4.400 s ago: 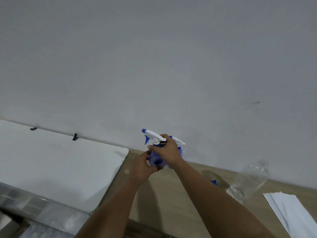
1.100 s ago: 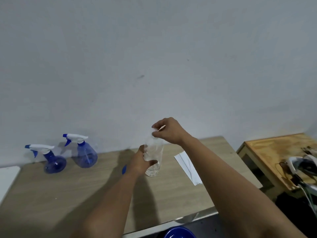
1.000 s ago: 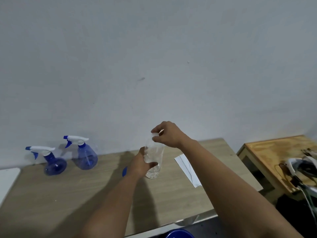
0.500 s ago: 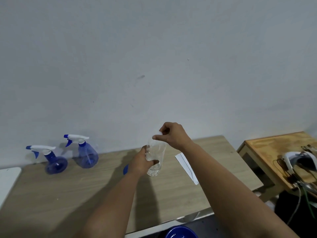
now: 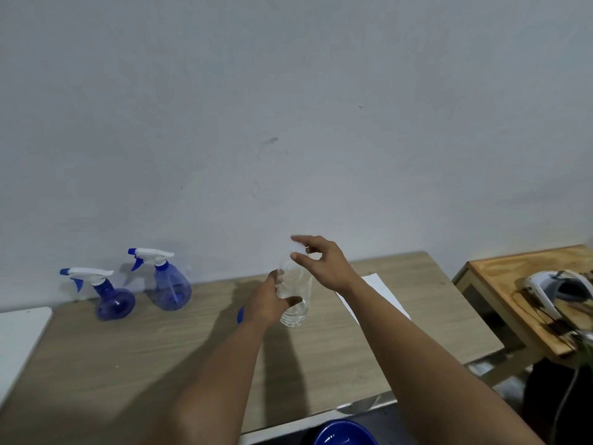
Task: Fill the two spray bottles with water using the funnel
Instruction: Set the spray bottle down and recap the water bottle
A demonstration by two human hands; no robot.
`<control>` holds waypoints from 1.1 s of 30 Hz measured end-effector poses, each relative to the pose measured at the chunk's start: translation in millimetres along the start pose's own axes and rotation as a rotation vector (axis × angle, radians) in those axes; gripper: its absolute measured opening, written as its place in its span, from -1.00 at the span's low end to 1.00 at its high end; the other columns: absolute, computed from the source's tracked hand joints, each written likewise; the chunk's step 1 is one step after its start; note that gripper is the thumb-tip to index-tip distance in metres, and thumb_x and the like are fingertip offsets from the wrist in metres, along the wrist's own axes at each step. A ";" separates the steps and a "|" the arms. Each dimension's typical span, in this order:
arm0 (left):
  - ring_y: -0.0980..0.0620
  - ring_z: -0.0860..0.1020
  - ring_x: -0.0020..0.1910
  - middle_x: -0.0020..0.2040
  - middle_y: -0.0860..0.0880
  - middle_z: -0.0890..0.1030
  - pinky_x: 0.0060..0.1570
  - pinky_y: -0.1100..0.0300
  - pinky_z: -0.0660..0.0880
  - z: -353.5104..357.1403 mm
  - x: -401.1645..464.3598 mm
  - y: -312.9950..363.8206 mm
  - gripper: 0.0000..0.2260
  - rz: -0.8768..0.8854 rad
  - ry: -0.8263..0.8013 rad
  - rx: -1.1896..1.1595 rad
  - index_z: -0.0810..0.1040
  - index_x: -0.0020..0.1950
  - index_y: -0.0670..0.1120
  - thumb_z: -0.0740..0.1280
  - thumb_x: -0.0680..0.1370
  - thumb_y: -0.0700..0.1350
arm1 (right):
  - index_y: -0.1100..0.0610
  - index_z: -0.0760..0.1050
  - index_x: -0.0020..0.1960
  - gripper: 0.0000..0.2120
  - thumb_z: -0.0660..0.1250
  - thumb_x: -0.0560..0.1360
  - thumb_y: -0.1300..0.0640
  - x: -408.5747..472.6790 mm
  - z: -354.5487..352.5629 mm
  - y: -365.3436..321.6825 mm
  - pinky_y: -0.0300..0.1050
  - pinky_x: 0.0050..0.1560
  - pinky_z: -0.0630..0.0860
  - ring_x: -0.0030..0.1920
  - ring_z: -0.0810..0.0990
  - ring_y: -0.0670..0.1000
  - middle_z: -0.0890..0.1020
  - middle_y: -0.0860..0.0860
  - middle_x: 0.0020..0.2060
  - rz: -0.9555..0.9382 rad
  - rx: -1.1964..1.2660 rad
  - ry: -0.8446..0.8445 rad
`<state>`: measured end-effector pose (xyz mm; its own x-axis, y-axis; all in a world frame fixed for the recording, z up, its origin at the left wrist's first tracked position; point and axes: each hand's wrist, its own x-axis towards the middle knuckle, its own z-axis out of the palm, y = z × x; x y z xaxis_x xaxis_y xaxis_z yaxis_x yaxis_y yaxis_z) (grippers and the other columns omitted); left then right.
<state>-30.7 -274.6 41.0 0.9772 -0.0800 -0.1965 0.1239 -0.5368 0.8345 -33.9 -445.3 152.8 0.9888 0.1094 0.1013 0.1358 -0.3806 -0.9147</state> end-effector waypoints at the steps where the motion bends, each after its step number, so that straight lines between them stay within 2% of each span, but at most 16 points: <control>1: 0.05 0.59 0.18 0.19 0.20 0.54 0.23 -0.07 0.54 0.8 -0.2 0.1 -0.28 0.003 0.002 -0.004 0.35 0.36 0.17 0.60 0.29 0.17 | -0.06 0.65 0.25 -0.71 0.52 0.54 0.04 -1.5 -0.1 1.1 -0.16 0.24 0.50 0.17 0.58 -0.05 0.64 -0.13 0.20 0.003 0.023 -0.004; 4: 0.06 0.57 0.20 0.21 0.21 0.54 0.22 -0.02 0.53 4.0 -6.5 6.1 -0.27 0.021 0.014 0.028 0.34 0.42 0.15 0.58 0.33 0.16 | 0.02 0.64 0.10 -0.78 0.57 0.50 0.03 -4.8 3.8 8.3 -0.03 0.27 0.56 0.18 0.62 0.01 0.69 -0.06 0.09 0.023 0.130 0.092; 8: 0.06 0.57 0.20 0.23 0.21 0.53 0.21 0.00 0.53 6.8 -10.0 9.0 -0.28 0.019 0.035 0.052 0.32 0.45 0.14 0.57 0.38 0.14 | 0.06 0.50 -0.01 -0.63 0.62 0.42 -0.06 -6.5 18.0 10.5 -0.02 0.16 0.57 0.13 0.61 0.04 0.65 0.03 0.00 0.033 0.147 0.206; 10: 0.04 0.58 0.21 0.18 0.23 0.52 0.22 -0.03 0.53 5.2 -9.7 7.4 -0.27 0.012 0.039 0.040 0.33 0.45 0.13 0.58 0.36 0.14 | 0.03 0.54 0.02 -0.67 0.61 0.43 -0.06 -7.0 21.5 11.0 -0.04 0.15 0.57 0.12 0.62 0.00 0.65 -0.02 -0.01 0.006 0.156 0.217; 13: 0.02 0.60 0.20 0.12 0.23 0.53 0.23 -0.05 0.53 1.4 -8.7 4.0 -0.28 0.003 0.039 0.019 0.36 0.40 0.14 0.59 0.33 0.16 | -0.08 0.63 0.22 -0.74 0.51 0.55 0.00 -8.5 22.3 14.5 0.02 0.27 0.57 0.20 0.61 -0.07 0.67 -0.13 0.11 -0.032 0.180 0.170; 16: 0.05 0.59 0.18 0.11 0.28 0.53 0.22 -0.06 0.53 1.5 -9.9 3.6 -0.31 -0.003 0.036 -0.007 0.35 0.36 0.20 0.58 0.31 0.19 | -0.08 0.65 0.18 -0.82 0.47 0.58 -0.02 -8.6 22.8 17.6 0.17 0.29 0.57 0.23 0.61 -0.07 0.67 -0.15 0.16 -0.027 0.150 0.165; 22: 0.01 0.59 0.20 0.11 0.22 0.53 0.23 -0.04 0.52 1.7 -14.7 10.3 -0.31 -0.012 0.051 -0.011 0.36 0.41 0.13 0.59 0.36 0.13 | -0.02 0.57 0.12 -0.80 0.45 0.58 -0.08 -9.8 28.2 16.9 -0.04 0.14 0.57 0.17 0.60 -0.09 0.65 -0.17 0.08 -0.078 0.020 0.227; 24: 0.00 0.57 0.25 0.19 0.19 0.54 0.25 -0.06 0.51 0.5 -16.0 11.7 -0.26 -0.014 0.033 -0.016 0.34 0.44 0.12 0.60 0.34 0.15 | -0.01 0.58 0.15 -0.78 0.45 0.58 -0.08 -11.0 31.8 19.5 -0.12 0.13 0.53 0.16 0.60 -0.10 0.65 -0.17 0.08 -0.091 0.012 0.274; 26: 0.00 0.55 0.30 0.30 0.15 0.53 0.27 -0.06 0.51 -1.4 -15.9 11.9 -0.18 0.001 0.021 0.017 0.30 0.48 0.11 0.60 0.31 0.18 | -0.02 0.58 0.20 -0.73 0.49 0.55 -0.07 -14.5 35.4 21.7 -0.15 0.15 0.52 0.18 0.60 -0.12 0.64 -0.19 0.12 -0.088 0.023 0.308; 29: -0.05 0.53 0.32 0.35 0.06 0.52 0.27 0.04 0.48 -9.4 -18.3 6.7 -0.13 -0.009 -0.005 0.150 0.29 0.53 0.02 0.59 0.31 0.16 | -0.06 0.51 0.36 -0.47 0.58 0.46 -0.09 -16.9 38.7 26.5 -0.20 0.27 0.49 0.29 0.53 -0.19 0.58 -0.22 0.25 -0.051 0.002 0.290; 33: -0.06 0.60 0.15 0.24 -0.01 0.59 0.10 0.11 0.52 -22.9 -24.4 -18.8 -0.22 -0.038 0.017 0.311 0.37 0.47 -0.03 0.57 0.34 0.16 | -0.19 0.33 0.48 -0.15 0.67 0.31 -0.16 -21.4 43.2 35.4 -0.24 0.31 0.43 0.34 0.47 -0.19 0.49 -0.22 0.33 0.077 0.010 0.213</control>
<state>-52.8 -243.3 41.9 0.9760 -0.0424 -0.2135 0.1040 -0.7708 0.6285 -52.9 -421.4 101.4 0.9871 -0.1161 0.1105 0.0600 -0.3715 -0.9265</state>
